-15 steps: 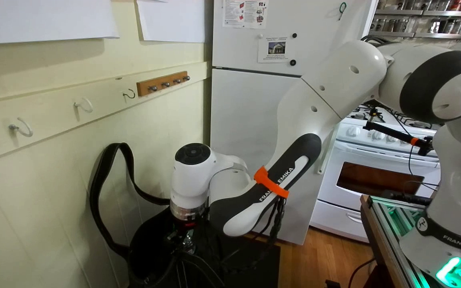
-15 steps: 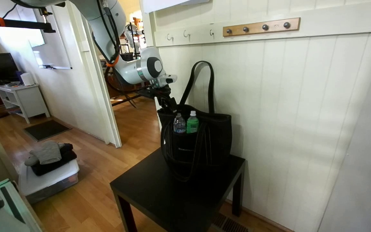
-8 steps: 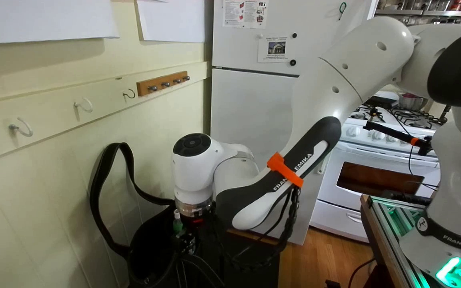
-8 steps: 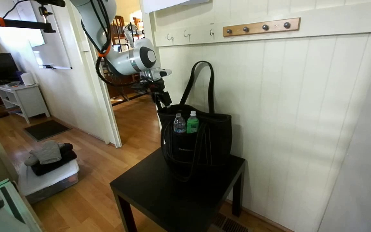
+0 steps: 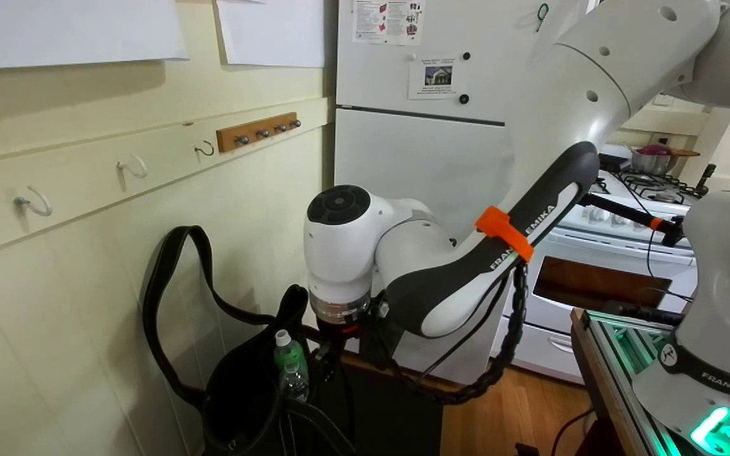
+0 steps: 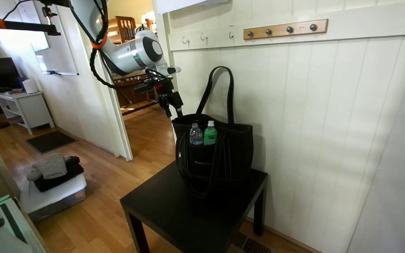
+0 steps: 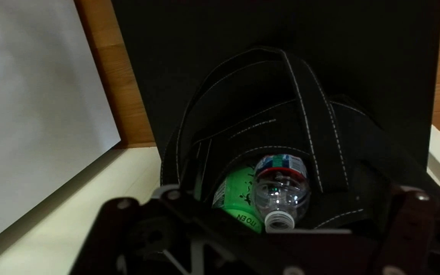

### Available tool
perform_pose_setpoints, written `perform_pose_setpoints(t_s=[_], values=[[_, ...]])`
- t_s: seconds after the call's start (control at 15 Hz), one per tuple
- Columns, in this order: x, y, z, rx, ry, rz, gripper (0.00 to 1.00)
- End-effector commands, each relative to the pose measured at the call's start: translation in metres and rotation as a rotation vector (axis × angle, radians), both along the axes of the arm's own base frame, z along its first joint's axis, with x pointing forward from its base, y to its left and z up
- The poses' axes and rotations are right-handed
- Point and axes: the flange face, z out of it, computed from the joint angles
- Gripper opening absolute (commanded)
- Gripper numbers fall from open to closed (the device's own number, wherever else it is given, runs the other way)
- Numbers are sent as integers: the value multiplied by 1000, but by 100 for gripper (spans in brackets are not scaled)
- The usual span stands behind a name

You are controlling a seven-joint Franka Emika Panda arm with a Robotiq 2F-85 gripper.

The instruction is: Put the bottle in the bag

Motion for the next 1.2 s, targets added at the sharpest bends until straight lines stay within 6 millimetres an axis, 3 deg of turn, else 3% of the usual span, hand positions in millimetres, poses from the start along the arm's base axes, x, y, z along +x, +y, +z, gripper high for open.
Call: perform_pose_setpoints(t_s=[0.0,0.87,0.93,1.0,1.13], values=[[-29,-11,15,2,-9,62,100],[-70,-50,28,50,-62,118,100],[-72,-53,28,48,-66,114,100],[-60,-48,25,47,-41,109,100],[-64,-51,26,46,-46,113,100]])
